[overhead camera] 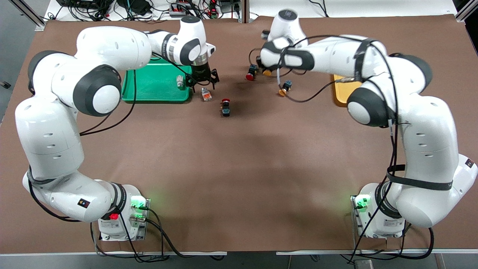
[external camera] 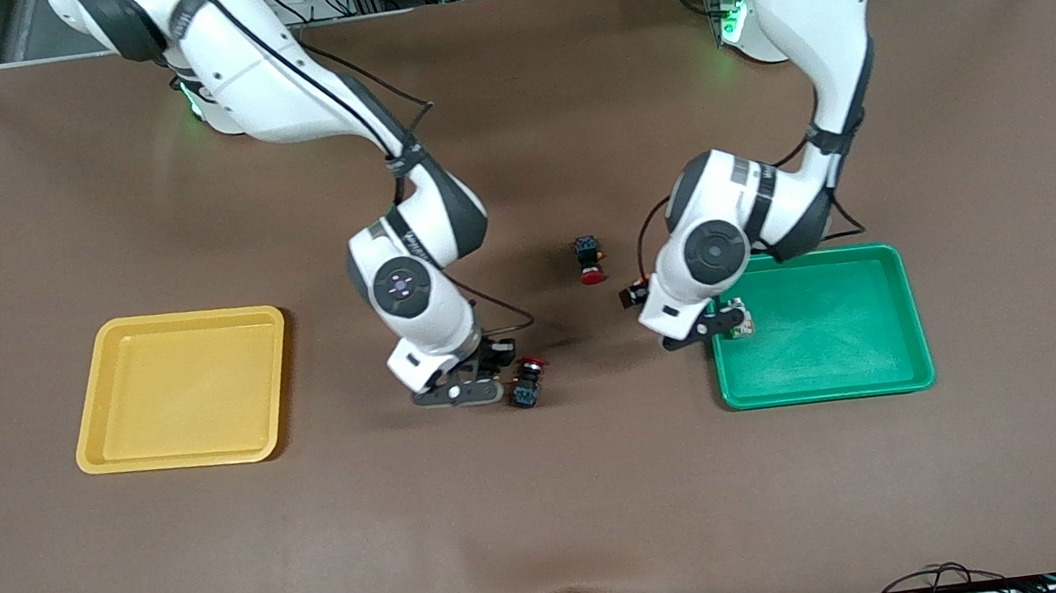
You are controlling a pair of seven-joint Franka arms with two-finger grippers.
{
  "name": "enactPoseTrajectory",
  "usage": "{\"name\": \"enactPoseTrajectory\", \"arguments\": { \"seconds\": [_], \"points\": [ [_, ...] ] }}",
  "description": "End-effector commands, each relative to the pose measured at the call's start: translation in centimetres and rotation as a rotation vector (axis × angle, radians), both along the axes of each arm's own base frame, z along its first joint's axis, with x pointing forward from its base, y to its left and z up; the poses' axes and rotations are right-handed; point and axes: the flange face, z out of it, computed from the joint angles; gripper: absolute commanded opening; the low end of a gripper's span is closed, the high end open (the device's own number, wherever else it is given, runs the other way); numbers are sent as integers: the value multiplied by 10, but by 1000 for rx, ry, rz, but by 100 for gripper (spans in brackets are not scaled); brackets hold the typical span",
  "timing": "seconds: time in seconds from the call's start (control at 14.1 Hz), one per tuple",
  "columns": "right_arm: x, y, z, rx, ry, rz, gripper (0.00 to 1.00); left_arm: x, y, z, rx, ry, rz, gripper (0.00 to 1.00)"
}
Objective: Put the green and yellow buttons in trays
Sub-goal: 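Grasp the green-cap button with the left gripper while the right carries the blue button, then carry the green button to the green tray while the right gripper releases the blue button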
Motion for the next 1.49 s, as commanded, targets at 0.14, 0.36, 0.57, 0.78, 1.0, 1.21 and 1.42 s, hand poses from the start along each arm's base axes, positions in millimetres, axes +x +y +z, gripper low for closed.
{"name": "enactPoseTrajectory", "arguments": {
  "seconds": [0.14, 0.36, 0.57, 0.78, 1.0, 1.21, 1.42],
  "points": [
    [30, -100, 91, -14, 56, -125, 0, -13, 10, -12, 4, -35, 14, 100],
    [29, -174, 103, -23, 114, -126, 0, -13, 11, -20, 1, -39, 17, 100],
    [17, -249, 105, -10, 136, -72, 0, -12, 10, -23, 1, -40, 10, 91],
    [2, -324, 94, -2, 162, -15, 0, -9, 11, -27, 1, -39, -1, 69],
    [-10, -413, 75, 21, 176, 70, 0, -8, 11, -26, -2, -43, -2, 55],
    [-22, -473, 58, 40, 193, 95, 0, -7, 12, -25, -5, -44, -4, 19],
    [-31, -535, 37, 46, 179, 116, 0, 6, 22, -3, -15, -67, 21, 0]
  ]
}}
